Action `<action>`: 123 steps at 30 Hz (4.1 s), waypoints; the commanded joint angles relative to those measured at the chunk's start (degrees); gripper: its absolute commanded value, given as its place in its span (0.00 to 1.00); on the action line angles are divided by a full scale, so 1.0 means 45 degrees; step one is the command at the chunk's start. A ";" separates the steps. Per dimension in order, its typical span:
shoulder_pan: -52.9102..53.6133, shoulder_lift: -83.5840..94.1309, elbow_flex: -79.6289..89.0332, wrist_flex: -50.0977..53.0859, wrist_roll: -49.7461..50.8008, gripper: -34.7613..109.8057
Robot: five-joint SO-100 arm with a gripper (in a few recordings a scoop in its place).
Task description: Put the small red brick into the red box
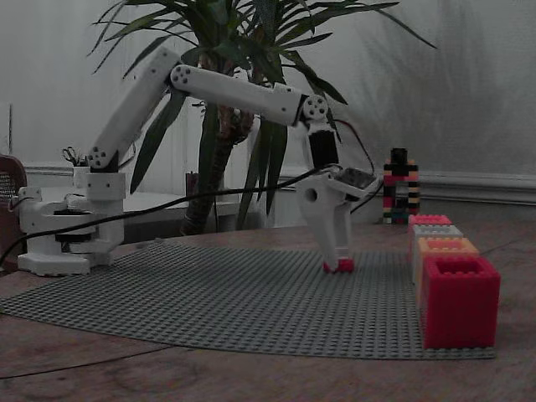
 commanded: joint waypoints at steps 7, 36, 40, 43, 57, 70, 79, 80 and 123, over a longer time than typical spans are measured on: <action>-0.0469 0.0273 -0.1152 -0.0098 0.0273 0.24; -0.0469 0.0469 -0.1699 0.0801 0.0273 0.35; -0.0469 0.0684 -0.1895 0.1094 0.0215 0.36; -0.0469 0.0703 -0.1934 0.1289 0.0117 0.37; -0.0488 0.0234 -0.1934 0.1367 -0.0098 0.38; -0.0430 -0.0273 -0.2187 0.1172 -0.0137 0.32; -0.0391 -0.0195 -0.2812 0.1133 0.0391 0.24; -0.0391 -0.0117 -0.2949 0.1152 0.0508 0.24; 0.8418 -0.7500 -1.8535 0.0742 1.2480 0.24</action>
